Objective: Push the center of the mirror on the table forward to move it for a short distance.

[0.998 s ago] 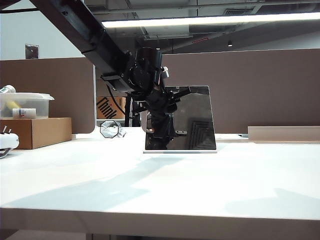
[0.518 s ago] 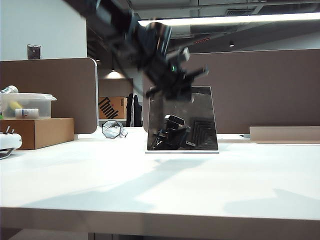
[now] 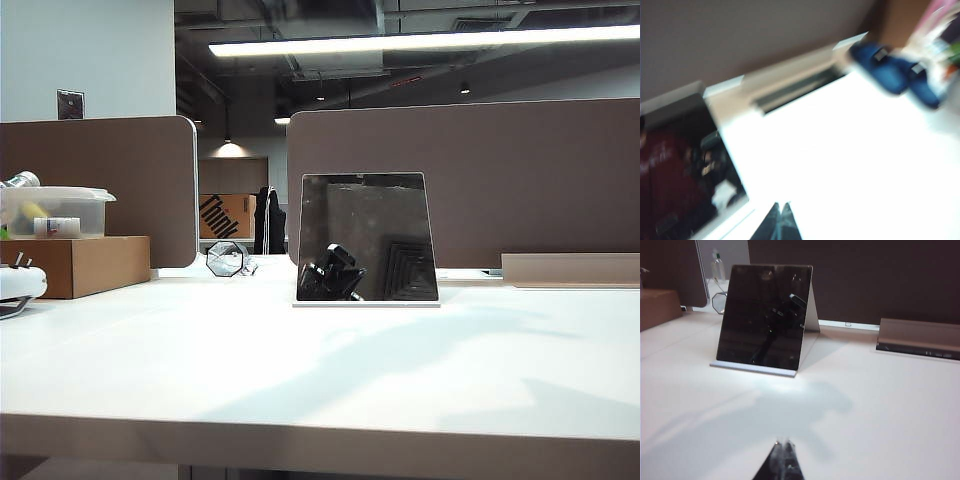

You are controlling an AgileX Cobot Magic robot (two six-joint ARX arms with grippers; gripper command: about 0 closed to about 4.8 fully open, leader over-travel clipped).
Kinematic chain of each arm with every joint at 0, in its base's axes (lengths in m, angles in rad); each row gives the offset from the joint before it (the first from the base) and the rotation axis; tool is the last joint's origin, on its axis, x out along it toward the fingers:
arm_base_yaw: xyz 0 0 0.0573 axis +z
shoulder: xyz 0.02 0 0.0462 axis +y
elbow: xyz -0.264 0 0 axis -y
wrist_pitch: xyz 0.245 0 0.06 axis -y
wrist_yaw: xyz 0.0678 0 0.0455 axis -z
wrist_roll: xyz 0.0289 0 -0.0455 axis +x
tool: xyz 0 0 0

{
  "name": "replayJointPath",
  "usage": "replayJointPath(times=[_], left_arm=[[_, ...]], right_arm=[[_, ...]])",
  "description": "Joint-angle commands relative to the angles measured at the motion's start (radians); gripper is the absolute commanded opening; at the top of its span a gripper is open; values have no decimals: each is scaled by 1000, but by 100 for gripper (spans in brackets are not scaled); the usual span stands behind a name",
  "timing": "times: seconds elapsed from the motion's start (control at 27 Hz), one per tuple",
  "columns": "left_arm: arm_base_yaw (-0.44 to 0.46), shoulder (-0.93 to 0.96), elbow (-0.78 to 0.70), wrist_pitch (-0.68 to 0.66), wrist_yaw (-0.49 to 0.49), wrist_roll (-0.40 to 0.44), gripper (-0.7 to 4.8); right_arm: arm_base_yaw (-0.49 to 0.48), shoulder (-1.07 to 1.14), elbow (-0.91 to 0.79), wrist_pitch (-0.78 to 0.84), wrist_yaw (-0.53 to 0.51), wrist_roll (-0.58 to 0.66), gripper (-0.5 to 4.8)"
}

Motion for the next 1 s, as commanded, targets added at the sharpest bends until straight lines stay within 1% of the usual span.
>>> replayJointPath(times=[0.04, 0.15, 0.22, 0.33, 0.44, 0.52, 0.59, 0.67, 0.7, 0.74, 0.81, 0.92, 1.0], left_arm=[[3, -139, 4, -49, 0, -4, -5], [-29, -278, 4, -74, -26, 8, -5], [-60, -380, 4, -109, -84, 26, -5], [-119, -525, 4, -196, -179, 56, -5], [-190, -663, 4, -306, -293, 56, -5], [-259, -752, 0, -378, -406, 51, -5], [-338, -846, -14, -440, -536, 22, -5], [-400, -940, -35, -494, -616, -23, -5], [-414, -977, -47, -515, -636, -43, -5], [-416, -1024, -61, -542, -656, -64, -5], [-399, -1101, -89, -589, -695, -75, -5], [-352, -1199, -125, -669, -764, -45, -5], [-322, -1251, -148, -711, -785, -14, -5]], right_arm=[[3, 2, -4, 29, 1, 0, -5], [19, 2, -4, 25, 2, 0, -5], [35, 3, -4, 26, 1, 0, -5], [69, 3, -4, 25, 2, 0, -5], [95, 3, -4, 24, 2, 0, -5], [102, 3, -4, 24, 0, 0, -5], [97, 3, -4, 24, -6, 0, -5], [82, 3, -4, 24, -6, 0, -5], [67, 3, -4, 24, -6, 0, -5], [53, 3, -4, 24, -6, 0, -5], [11, 3, -4, 24, -7, 0, -5], [-72, 3, -4, 24, -6, 0, -5], [-135, 3, -4, 24, -7, 0, -5]])
